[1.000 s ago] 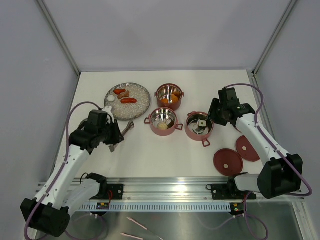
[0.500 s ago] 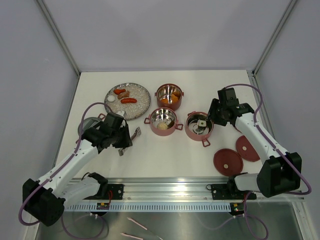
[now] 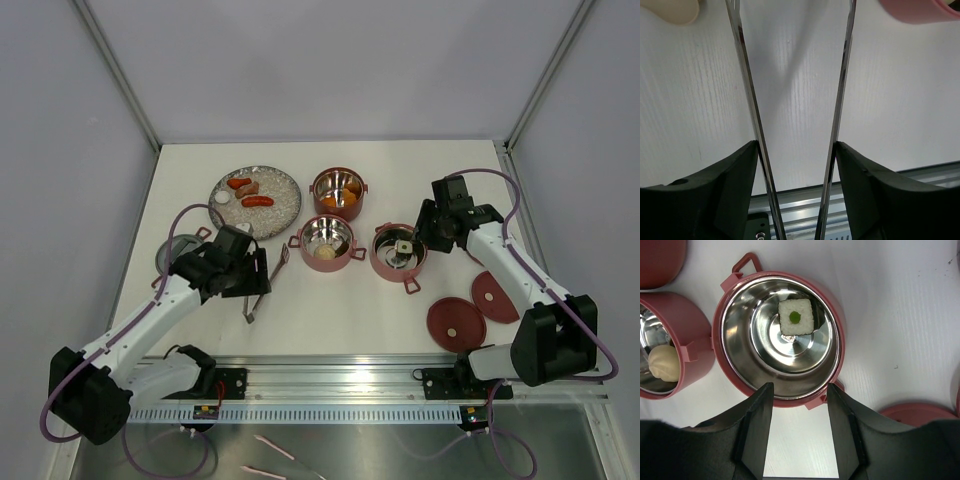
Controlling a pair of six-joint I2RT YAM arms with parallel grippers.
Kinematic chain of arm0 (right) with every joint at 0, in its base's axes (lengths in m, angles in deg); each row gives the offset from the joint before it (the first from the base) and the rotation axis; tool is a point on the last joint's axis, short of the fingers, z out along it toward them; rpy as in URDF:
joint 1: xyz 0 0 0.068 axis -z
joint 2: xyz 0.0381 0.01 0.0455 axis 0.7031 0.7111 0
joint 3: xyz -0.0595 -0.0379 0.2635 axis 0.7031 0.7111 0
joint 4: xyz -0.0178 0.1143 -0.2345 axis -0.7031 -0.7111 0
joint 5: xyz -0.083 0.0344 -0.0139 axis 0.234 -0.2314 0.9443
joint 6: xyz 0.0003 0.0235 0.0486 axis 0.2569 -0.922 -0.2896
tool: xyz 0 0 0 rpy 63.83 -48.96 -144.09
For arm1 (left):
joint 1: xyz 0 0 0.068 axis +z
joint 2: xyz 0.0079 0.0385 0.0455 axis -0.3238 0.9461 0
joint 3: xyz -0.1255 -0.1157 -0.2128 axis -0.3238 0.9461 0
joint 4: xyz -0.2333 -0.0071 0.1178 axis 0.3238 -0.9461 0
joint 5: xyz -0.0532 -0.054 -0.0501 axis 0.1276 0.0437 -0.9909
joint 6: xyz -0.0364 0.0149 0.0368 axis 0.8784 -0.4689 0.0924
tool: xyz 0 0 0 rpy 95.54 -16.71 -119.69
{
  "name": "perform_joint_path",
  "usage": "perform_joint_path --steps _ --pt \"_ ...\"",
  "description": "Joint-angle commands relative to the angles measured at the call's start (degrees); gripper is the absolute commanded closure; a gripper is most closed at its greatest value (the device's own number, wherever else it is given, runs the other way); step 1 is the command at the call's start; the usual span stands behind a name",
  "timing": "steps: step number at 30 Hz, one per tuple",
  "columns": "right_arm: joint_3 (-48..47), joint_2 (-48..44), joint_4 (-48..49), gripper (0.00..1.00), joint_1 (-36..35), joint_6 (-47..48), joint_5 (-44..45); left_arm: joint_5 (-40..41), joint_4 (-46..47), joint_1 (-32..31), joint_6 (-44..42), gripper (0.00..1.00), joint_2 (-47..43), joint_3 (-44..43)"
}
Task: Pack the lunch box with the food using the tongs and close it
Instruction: Place the clamp at the center of the board, then pick up the box lid from the center of the board.
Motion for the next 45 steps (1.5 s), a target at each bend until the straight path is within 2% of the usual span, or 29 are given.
perform_joint_path --steps 1,6,9,16,25,31,36,40,45 --pt "-0.3 -0.8 1.4 0.46 -0.4 1.2 3.1 0.6 -0.1 -0.3 -1.0 0.34 -0.1 -2.4" --pt "0.2 -2.3 0.3 0.45 0.7 1.2 5.3 -0.9 -2.6 -0.3 -3.4 0.34 0.2 -5.9" --pt "0.2 -3.2 -0.7 0.44 1.4 1.0 6.1 -1.9 -3.4 -0.4 -4.6 0.23 1.1 -7.1" --pt "0.0 -4.4 -2.6 0.43 1.8 0.5 7.2 -2.1 -3.0 -0.5 -5.9 0.15 2.1 -6.9" --pt "5.0 -8.3 -9.0 0.41 1.9 -4.7 7.2 -0.5 -1.8 -0.4 -5.4 0.21 1.4 -11.8" --pt "15.3 -12.2 -12.3 0.41 1.6 -15.7 4.1 4.3 -0.8 -0.4 -4.7 0.22 4.1 -17.6" --pt "20.2 -15.5 -13.6 0.43 -2.0 -22.8 0.6 6.5 0.7 -0.4 -5.5 0.22 5.8 -20.1" --pt "21.7 -14.8 -13.8 0.44 -3.7 -27.4 1.0 6.8 2.2 -0.5 -6.1 0.22 7.1 -21.3" --pt "22.7 -9.8 -10.7 0.47 -3.8 -26.9 5.1 5.8 3.5 -0.4 -6.8 0.22 9.0 -21.7"
